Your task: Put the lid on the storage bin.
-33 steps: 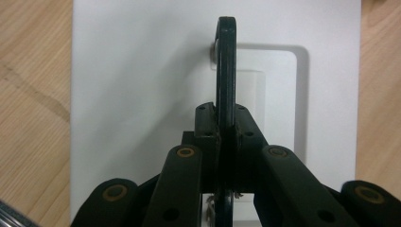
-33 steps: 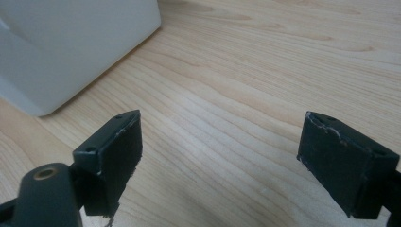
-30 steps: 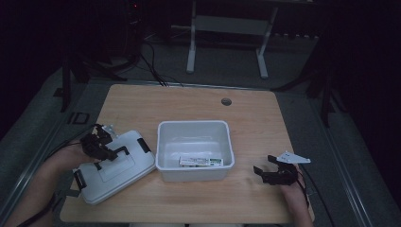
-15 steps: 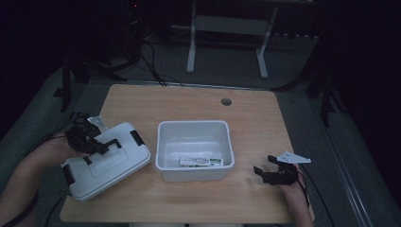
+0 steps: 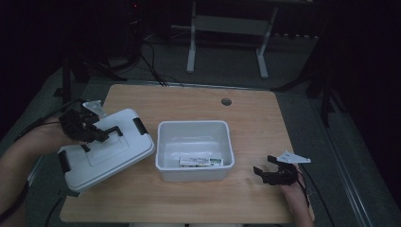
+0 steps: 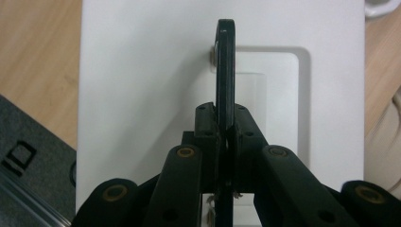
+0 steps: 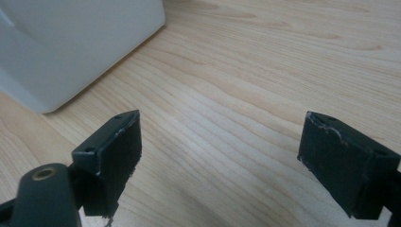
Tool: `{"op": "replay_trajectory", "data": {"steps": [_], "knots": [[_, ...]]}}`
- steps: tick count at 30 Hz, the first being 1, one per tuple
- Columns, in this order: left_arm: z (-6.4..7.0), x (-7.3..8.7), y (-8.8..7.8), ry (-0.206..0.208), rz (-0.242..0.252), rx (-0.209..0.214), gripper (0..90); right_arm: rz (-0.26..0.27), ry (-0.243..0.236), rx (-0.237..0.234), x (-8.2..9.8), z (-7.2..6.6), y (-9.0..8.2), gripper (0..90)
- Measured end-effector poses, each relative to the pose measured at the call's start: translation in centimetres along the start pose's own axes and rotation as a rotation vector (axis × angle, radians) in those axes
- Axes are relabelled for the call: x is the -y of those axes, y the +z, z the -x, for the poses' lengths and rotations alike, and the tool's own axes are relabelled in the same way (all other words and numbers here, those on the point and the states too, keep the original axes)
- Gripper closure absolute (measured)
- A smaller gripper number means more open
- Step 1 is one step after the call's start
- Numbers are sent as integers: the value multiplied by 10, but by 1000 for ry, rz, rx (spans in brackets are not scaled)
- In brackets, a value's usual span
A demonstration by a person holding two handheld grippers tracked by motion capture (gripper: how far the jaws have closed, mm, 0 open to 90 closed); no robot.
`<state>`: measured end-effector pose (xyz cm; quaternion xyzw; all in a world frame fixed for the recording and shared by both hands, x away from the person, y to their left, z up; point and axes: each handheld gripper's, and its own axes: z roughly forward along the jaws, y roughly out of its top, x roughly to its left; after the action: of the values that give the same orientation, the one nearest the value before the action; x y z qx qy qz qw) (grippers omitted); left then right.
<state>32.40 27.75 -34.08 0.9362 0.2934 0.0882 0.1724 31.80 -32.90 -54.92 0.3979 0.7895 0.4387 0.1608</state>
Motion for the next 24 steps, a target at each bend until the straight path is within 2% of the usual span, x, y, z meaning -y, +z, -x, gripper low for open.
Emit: {"op": "replay_trajectory", "data": {"steps": [3,4,5,8,15,16,17,18,19,24], "knots": [[1,-8,-3,4,30,2,834,8,1,2,0,0,0,139],[4,-14,-5,19,50,12,834,10,-2,1,0,0,-1,139],[4,-14,-5,19,50,12,834,10,-2,1,0,0,-1,139],[9,-27,-5,58,50,25,833,3,-9,3,0,0,-1,139],[18,-49,-2,99,65,45,834,5,-11,-1,1,0,-1,139],[20,-56,0,117,63,52,834,2,-10,-1,1,0,0,139],[20,-56,0,117,63,52,834,2,-10,-1,1,0,0,139],[23,-63,2,132,65,62,834,4,-10,-3,1,-1,0,139],[23,-63,2,132,65,62,834,4,-10,-3,1,-1,0,139],[32,-82,9,177,68,80,833,9,-8,-7,1,-1,-1,139]]}}
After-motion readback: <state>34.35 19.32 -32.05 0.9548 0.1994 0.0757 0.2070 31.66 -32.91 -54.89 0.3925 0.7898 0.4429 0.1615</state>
